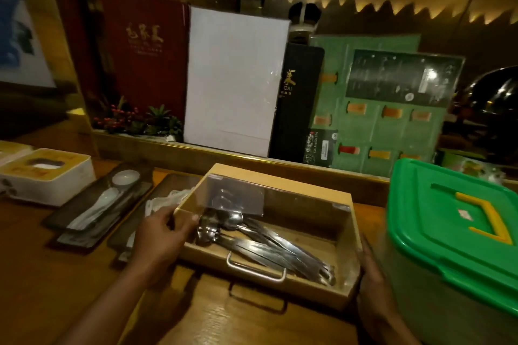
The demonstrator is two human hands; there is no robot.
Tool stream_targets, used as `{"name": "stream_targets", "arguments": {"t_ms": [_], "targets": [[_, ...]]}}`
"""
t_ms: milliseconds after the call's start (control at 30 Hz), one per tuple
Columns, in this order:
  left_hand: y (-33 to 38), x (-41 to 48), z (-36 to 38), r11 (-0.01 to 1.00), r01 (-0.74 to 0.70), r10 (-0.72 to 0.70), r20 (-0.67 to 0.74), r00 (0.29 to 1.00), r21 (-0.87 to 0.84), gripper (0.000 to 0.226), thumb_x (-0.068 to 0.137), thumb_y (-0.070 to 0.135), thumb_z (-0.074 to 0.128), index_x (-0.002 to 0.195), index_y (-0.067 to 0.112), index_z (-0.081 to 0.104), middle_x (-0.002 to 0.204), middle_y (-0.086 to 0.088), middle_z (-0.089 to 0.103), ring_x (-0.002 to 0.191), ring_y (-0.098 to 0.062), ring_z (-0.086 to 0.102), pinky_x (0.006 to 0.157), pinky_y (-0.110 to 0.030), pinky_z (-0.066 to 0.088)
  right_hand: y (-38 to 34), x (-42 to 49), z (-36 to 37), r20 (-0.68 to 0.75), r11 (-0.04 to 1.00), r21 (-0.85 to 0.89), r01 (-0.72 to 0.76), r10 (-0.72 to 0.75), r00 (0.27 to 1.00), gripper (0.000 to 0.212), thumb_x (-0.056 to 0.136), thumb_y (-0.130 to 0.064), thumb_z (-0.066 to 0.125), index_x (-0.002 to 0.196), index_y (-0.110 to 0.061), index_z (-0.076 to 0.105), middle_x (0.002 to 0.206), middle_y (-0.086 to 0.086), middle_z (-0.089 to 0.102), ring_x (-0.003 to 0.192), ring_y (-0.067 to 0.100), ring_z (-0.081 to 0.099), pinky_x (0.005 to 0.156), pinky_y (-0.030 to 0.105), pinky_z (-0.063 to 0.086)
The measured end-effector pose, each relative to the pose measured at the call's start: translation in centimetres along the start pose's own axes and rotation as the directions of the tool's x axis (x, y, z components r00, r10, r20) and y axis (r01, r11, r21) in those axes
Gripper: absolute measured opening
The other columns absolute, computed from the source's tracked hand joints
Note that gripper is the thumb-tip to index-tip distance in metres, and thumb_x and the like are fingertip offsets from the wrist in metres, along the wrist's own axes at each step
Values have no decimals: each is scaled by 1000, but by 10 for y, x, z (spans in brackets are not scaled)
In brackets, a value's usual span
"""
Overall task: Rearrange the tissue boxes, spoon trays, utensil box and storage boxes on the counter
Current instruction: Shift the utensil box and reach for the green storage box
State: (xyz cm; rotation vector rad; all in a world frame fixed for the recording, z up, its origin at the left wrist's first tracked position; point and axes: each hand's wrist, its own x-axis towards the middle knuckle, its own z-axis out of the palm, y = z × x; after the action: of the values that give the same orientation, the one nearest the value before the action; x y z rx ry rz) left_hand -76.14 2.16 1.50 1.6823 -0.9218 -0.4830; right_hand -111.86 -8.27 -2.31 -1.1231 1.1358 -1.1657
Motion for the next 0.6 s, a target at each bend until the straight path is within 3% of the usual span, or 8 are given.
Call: {"name": "stream_targets", "arguments": {"t_ms": [67,233,433,600], "targets": [[-3,-7,-1,1000,-16,16,-17,1000,-6,23,87,25,77,96,42,63,93,11,72,89,-6,69,73,-34,58,0,8,2,8,1000,10,23,-23,1000,37,102,-46,35,135,-53,51,140,-3,59,123,26,58,107,57,43],[-3,-16,1,999,-30,32,-79,996,29,26,86,27,78,89,45,61,87,16,69,85,-5,68,72,-36,58,-5,18,7,-25,998,-15,56,-56,998,37,101,-44,34,129,-52,56,129,0,66,113,30,65,97,57,51],[-4,-18,4,1000,5,-5,-83,997,-2,21,87,30,76,97,42,62,92,14,70,90,-10,69,79,-41,60,-3,18,10,-123,994,-77,72,-81,989,52,87,-59,36,135,-49,52,137,3,60,120,30,58,101,59,48],[-1,-19,5,999,27,-29,-58,998,-35,19,90,30,74,97,42,61,93,12,71,90,-10,69,78,-40,59,-7,10,14,-121,996,-81,40,-50,991,56,85,-64,35,138,-51,48,142,3,56,126,30,54,105,59,44]]}}
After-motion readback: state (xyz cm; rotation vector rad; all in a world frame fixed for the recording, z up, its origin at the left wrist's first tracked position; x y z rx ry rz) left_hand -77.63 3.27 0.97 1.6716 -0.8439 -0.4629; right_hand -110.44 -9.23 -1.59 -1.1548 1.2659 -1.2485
